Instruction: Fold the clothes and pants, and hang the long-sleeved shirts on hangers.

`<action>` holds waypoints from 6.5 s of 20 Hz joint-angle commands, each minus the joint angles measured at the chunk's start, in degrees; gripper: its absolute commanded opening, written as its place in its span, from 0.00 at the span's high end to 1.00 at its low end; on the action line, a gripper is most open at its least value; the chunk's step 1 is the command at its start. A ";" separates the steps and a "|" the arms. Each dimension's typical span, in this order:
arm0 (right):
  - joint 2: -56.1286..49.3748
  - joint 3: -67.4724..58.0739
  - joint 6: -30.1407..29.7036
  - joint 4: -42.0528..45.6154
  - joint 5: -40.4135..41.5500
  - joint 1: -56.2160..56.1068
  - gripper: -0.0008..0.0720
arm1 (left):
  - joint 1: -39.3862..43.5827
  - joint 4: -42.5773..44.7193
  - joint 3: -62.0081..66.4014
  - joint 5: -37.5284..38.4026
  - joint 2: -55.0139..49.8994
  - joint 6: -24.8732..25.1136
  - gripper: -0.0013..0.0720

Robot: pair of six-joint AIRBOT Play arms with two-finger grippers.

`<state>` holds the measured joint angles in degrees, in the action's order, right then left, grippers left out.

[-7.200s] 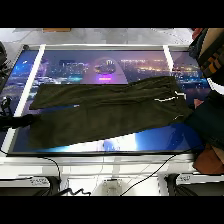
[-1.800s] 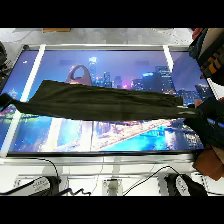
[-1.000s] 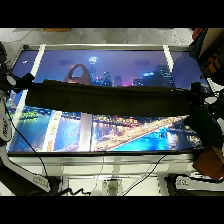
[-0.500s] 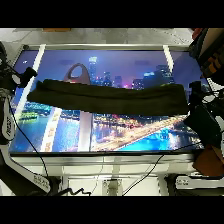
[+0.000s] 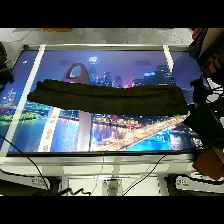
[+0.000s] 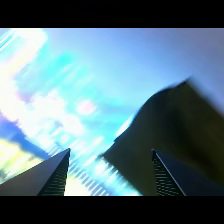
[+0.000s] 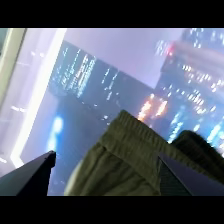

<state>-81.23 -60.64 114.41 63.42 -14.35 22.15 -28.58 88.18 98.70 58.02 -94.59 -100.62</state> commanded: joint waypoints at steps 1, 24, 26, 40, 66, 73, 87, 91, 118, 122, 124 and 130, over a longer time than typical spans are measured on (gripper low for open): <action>0.81 -0.07 -7.89 1.99 -1.90 0.00 0.04 | -6.47 -2.75 -4.61 19.98 2.23 10.21 0.25; 0.81 -0.07 -10.64 2.84 -4.02 0.00 0.04 | 6.58 -35.74 -27.67 -42.84 -8.79 9.38 0.12; 0.81 -0.07 -10.62 2.82 -4.02 0.00 0.04 | 6.71 -35.69 -27.67 -42.82 -8.76 9.60 0.12; 0.81 -0.07 -10.60 2.75 -4.59 0.00 0.04 | 5.33 -30.60 -27.69 -34.95 -4.92 8.46 0.95; 8.96 -0.07 -37.62 -3.56 -33.24 -22.62 0.93 | -9.51 -2.29 -58.14 -17.09 26.49 -2.32 0.81; 8.98 -0.07 -37.57 -3.61 -28.04 -28.65 0.93 | -19.28 -4.42 -55.63 -11.65 26.51 4.33 0.04; 8.96 -0.07 -36.96 -6.21 -26.18 -28.65 0.93 | -30.80 -51.56 -53.62 -5.51 10.45 45.79 0.02; 8.98 -0.09 -36.98 -9.68 -26.36 -29.73 0.93 | -22.67 -53.18 -53.51 -15.74 9.18 45.81 0.23; -39.06 -44.89 -25.51 -21.62 -11.50 -70.29 0.94 | 12.37 -62.31 -36.81 -8.92 40.61 46.40 0.95; -40.09 -45.42 -25.27 -20.13 -11.85 -71.69 0.94 | 17.55 -62.25 -36.85 -10.36 39.67 46.42 0.95; -39.21 -45.44 -25.29 -17.29 -16.90 -68.67 0.94 | 19.65 -62.10 -36.85 -10.64 37.57 46.40 0.95; -31.32 -45.48 -25.29 -2.80 -39.76 -49.29 0.94 | 31.52 -64.63 -36.87 -11.06 23.76 46.38 0.95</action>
<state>-116.09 -106.00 89.03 53.41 -43.46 -35.48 -2.70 25.61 61.84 47.05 -64.73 -54.24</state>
